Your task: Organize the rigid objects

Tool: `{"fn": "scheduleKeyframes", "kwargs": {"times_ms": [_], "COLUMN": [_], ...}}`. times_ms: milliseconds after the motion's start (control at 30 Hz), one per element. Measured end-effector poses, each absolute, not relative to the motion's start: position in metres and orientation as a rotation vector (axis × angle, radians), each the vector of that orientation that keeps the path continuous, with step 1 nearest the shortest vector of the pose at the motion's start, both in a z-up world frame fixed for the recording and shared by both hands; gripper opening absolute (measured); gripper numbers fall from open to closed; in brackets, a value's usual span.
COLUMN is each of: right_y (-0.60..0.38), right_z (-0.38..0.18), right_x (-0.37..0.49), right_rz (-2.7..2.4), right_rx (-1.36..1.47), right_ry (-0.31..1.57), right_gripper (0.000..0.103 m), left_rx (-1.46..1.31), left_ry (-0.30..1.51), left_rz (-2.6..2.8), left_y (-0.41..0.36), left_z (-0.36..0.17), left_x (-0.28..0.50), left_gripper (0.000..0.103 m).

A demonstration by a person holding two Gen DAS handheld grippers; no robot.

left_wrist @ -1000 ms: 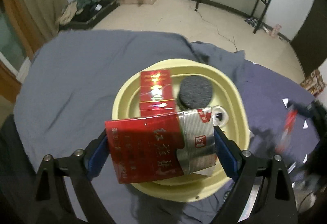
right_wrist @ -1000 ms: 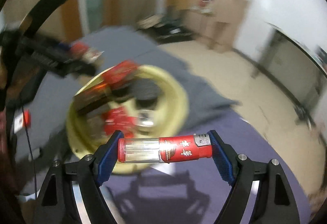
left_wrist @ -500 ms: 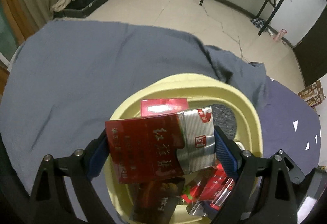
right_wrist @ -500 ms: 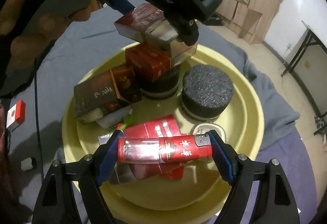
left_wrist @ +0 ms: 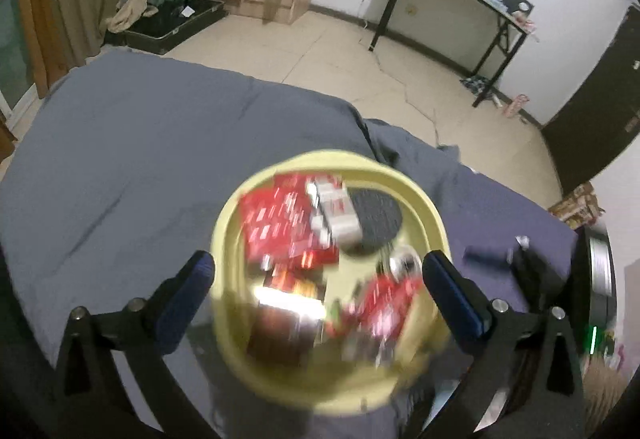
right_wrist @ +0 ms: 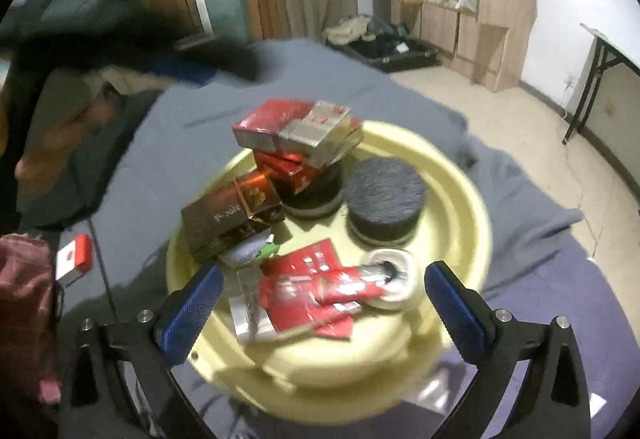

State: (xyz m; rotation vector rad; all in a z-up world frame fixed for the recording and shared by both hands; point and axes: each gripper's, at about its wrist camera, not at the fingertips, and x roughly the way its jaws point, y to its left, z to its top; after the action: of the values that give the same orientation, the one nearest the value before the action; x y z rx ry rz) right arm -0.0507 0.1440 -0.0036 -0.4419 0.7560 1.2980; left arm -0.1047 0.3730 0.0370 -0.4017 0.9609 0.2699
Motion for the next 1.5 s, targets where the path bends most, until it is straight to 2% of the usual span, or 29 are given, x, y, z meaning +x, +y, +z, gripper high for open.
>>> {"fn": "scheduleKeyframes", "kwargs": {"times_ms": [233,367,433,533,700,900,1000,1200,1500], "right_y": [0.083,0.061,0.055,0.050,0.056,0.069,0.072,0.077,0.080], "right_z": [-0.003,-0.026,-0.045,-0.062,-0.083,-0.106,-0.116,-0.121,-0.122], "right_x": [-0.021,-0.007,-0.005,-0.009,-0.011,-0.007,-0.008,-0.012,-0.013], "right_rz": [1.202,1.123,1.106,1.144,1.173,1.194,1.189,1.167,1.166], "right_rx": [-0.504,-0.514,-0.508,-0.478,-0.473,-0.587,-0.601,-0.632,-0.642], "right_ry": [0.703,0.720,0.740,0.718,0.680,0.680,0.668,0.653,0.650], "right_gripper": [0.103,0.103,0.103,0.103,0.103,0.103,0.103,0.103,0.103], "left_rx": [-0.392,-0.440,-0.461,-0.516,-0.389,-0.208,-0.233,-0.248,-0.226], "left_ry": [0.989,1.022,0.996,0.842,0.777,0.754,0.757,0.930,0.900], "left_rz": [0.224,0.150,0.142,0.175,0.367,0.432,0.333,0.363,0.435], "left_y": [0.371,0.366,0.352,0.325,0.280,0.247,0.233,0.229,0.238], "left_z": [0.092,0.065,0.033,-0.016,-0.073,-0.089,-0.089,-0.118,-0.115], "left_x": [-0.224,-0.249,-0.249,-0.244,-0.209,-0.186,-0.200,-0.190,-0.168], "left_gripper": [0.103,0.103,0.103,0.103,0.103,0.103,0.103,0.103,0.103]}}
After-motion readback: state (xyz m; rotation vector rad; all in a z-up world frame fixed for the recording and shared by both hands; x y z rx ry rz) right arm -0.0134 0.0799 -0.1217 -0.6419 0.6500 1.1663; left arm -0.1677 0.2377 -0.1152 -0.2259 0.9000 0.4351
